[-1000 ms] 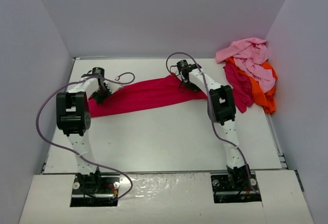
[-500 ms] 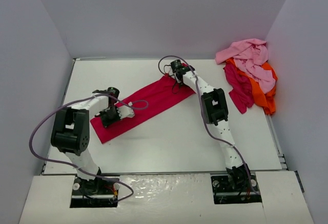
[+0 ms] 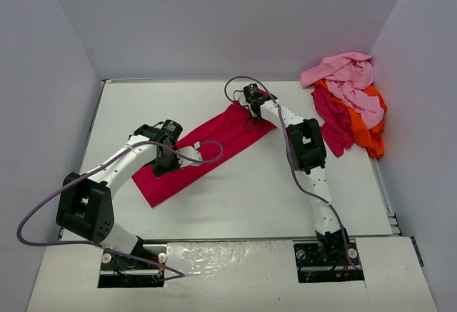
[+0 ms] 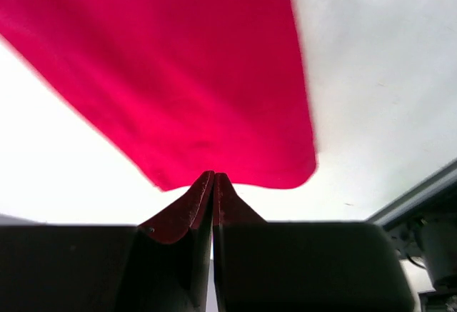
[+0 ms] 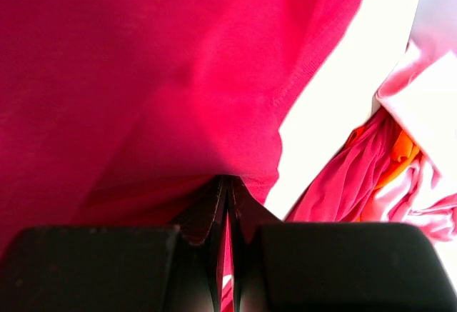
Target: Fold and stack the t-shirts
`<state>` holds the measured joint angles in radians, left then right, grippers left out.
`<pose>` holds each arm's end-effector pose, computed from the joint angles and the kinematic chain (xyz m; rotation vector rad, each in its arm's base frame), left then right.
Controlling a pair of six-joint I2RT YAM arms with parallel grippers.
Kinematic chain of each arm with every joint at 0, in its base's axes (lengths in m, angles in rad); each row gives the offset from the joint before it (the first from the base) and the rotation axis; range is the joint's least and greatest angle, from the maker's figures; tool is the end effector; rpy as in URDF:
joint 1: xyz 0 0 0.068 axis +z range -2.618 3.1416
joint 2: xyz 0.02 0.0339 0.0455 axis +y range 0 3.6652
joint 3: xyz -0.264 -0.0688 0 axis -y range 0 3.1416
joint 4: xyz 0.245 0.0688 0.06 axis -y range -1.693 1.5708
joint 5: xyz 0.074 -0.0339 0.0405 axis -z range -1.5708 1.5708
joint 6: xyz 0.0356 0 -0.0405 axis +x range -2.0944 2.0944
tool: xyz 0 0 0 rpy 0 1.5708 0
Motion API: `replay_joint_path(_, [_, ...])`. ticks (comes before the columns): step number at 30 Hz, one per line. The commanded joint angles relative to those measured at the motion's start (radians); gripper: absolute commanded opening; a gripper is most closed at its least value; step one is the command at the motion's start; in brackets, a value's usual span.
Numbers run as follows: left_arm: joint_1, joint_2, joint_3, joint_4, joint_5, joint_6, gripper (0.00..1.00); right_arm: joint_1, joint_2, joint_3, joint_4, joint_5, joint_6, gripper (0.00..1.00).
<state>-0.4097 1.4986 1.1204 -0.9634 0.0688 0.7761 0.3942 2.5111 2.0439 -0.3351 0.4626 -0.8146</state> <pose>0.2519 -0.1121 0.2355 1.6320 2.4016 -0.0374 0.5163 0.1976 0.1363 -1.1663 2.0877 -0.7492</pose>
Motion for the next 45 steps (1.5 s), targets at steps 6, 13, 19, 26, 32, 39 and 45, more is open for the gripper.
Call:
replay_joint_path(6, [0.123,0.018,0.077,0.128,-0.068,0.054,0.0,-0.036,-0.216,-0.005,0.076,0.163,0.121,0.02])
replay_joint_path(13, [0.265,0.157,0.068,0.229,-0.034,0.121,0.0,0.037,-0.407,-0.105,0.063,0.118,0.177,0.0])
replay_joint_path(19, [0.309,0.283,0.114,0.247,-0.034,0.141,0.0,0.117,-0.485,-0.121,-0.11,-0.116,0.322,0.0])
replay_joint_path(26, [0.316,0.288,0.125,0.235,-0.014,0.149,0.0,0.155,-0.435,-0.146,-0.17,-0.408,0.388,0.0])
replay_joint_path(32, [0.329,0.253,0.111,0.228,0.004,0.165,0.0,0.175,-0.359,-0.125,-0.209,-0.535,0.415,0.0])
replay_joint_path(39, [0.353,0.311,0.129,0.215,-0.005,0.178,0.0,0.183,-0.258,-0.116,-0.243,-0.466,0.412,0.0])
replay_joint_path(45, [0.374,0.221,0.129,0.197,0.067,0.187,0.0,0.19,-0.238,-0.092,-0.255,-0.482,0.414,0.0])
